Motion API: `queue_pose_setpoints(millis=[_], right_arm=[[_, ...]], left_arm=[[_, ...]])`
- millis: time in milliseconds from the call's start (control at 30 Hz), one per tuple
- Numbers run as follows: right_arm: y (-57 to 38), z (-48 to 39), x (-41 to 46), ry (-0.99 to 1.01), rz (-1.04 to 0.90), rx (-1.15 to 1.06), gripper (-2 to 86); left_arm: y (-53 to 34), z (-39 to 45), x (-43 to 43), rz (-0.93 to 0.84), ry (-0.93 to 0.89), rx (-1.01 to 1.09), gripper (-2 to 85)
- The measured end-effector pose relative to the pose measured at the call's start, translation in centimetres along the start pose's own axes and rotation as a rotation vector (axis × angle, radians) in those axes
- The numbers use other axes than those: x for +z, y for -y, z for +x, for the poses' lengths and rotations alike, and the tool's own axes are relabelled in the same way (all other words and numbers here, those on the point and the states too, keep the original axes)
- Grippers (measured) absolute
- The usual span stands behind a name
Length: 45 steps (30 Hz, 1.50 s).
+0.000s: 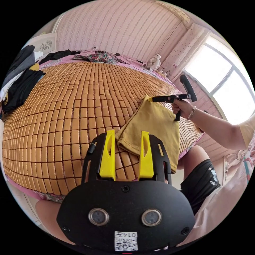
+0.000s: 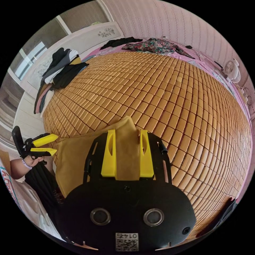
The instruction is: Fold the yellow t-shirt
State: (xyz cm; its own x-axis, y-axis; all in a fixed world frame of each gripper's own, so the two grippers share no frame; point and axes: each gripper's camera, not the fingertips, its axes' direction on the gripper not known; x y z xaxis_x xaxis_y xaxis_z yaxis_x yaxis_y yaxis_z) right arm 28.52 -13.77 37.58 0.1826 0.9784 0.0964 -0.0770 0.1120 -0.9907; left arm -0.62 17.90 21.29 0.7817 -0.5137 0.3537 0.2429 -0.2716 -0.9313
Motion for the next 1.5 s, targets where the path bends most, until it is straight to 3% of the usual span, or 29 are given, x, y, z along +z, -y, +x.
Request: queue_pose_setpoints(millis=[100, 233, 333, 600, 900, 1067, 1200, 1300, 1367, 1500], right_arm=[[-0.5, -1.9, 1.2, 0.022, 0.001, -0.088, 7.1], [-2.1, -2.8, 0.8, 0.068, 0.017, -0.070, 2.7], [-4.8, -3.4, -3.2, 0.137, 0.145, -0.055, 2.5], [-19.9, -3.3, -15.7, 0.205, 0.510, 0.131, 2.0], [-36.7, -0.4, -25.1, 0.126, 0.803, 0.298, 2.0], [-43.2, 4.3, -32.8, -0.071, 0.894, 0.258, 2.2], [-43.4, 11.0, -39.1, -0.254, 0.861, 0.237, 3.5], [-39.0, 20.6, -43.3, -0.368, 0.687, 0.345, 5.7], [-35.6, 31.3, -43.9, -0.406, 0.575, 0.503, 7.4], [-34.9, 42.9, -37.5, -0.467, 0.368, 0.742, 8.8]], left_arm=[[0.1, 1.5, 2.5, -0.112, 0.068, 0.037, 6.7], [-0.6, 3.4, 2.5, -0.096, 0.121, 0.075, 3.8], [-0.3, 4.6, 1.0, -0.134, 0.100, 0.079, 1.7], [-1.8, 12.0, -9.4, 0.032, -0.073, 0.234, -0.1], [-2.1, 27.6, -16.5, 0.137, -0.160, 0.681, -0.4], [1.6, 35.8, -15.2, 0.148, -0.344, 0.807, -0.4], [7.8, 44.6, -12.1, 0.158, -0.529, 0.879, -0.3], [13.8, 51.6, -8.0, 0.139, -0.624, 0.852, -0.3], [17.7, 55.4, -3.7, 0.113, -0.622, 0.794, -0.3], [23.5, 58.3, 6.9, -0.056, -0.505, 0.536, -0.5]])
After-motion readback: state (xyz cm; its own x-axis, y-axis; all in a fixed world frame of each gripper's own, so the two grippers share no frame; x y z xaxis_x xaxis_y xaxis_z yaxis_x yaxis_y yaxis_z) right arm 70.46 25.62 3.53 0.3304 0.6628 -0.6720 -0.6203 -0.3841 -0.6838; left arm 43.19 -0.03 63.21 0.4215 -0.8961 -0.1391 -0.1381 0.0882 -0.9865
